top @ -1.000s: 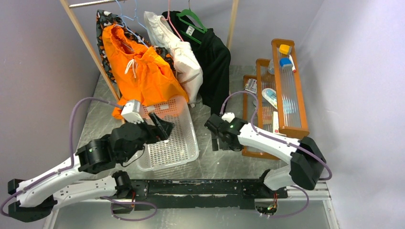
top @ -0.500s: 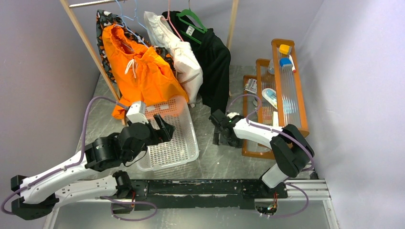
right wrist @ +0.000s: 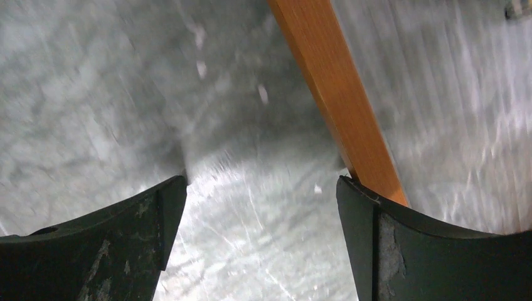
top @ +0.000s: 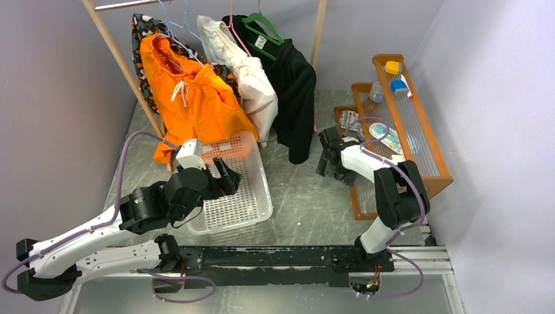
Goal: Remove the shorts from the hanger
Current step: Move the distractor to the center of the board.
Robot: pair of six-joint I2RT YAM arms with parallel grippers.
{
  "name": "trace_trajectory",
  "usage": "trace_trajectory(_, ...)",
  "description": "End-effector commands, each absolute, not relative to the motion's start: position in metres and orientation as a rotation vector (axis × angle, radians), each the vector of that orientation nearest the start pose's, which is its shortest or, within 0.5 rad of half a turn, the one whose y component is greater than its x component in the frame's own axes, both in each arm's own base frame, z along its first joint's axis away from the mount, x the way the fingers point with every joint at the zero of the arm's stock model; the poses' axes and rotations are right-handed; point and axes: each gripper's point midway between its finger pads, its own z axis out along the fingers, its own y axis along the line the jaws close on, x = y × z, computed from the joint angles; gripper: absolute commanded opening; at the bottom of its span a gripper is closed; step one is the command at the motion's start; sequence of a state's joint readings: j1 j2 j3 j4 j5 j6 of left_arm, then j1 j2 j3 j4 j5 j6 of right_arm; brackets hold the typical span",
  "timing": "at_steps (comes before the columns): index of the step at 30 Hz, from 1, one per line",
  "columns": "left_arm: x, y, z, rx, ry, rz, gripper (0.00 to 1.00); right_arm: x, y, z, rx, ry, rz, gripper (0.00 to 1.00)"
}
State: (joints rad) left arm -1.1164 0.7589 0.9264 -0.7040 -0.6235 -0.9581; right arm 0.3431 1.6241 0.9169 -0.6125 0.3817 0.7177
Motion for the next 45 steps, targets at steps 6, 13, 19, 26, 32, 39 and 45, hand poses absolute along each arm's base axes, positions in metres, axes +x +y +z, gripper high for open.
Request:
trace_trajectory(6, 0.177, -0.193, 0.257, -0.238, 2.042, -0.688, 0.95, 0.326, 0.032, -0.004, 0.483, 2.676, -0.347, 0.94)
trace_trajectory(13, 0.177, -0.191, 0.259, -0.235, 2.050, -0.665, 0.95, 0.358, 0.013, -0.003, 0.493, 2.638, -0.386, 0.94)
trace_trajectory(19, 0.178, -0.181, 0.254, -0.251, 2.054, -0.616, 0.99, 0.357, -0.006, -0.004, 0.496, 2.647, -0.421, 0.94)
trace_trajectory(26, 0.177, -0.161, 0.242, -0.298, 2.074, -0.512, 0.99, 0.355, 0.040, 0.022, 0.355, 2.663, -0.036, 0.94)
trace_trajectory(32, 0.179, -0.139, 0.224, -0.311, 2.118, -0.329, 0.99, 0.342, 0.124, 0.081, 0.060, 2.591, 0.228, 0.98)
trace_trajectory(39, 0.198, -0.121, 0.205, -0.330, 2.200, -0.252, 0.99, 0.296, 0.168, 0.108, 0.127, 2.550, 0.337, 0.98)
trace_trajectory(45, 0.224, -0.072, 0.191, -0.533, 2.190, -0.144, 0.99, 0.237, 0.213, 0.125, 0.073, 2.466, 0.705, 0.98)
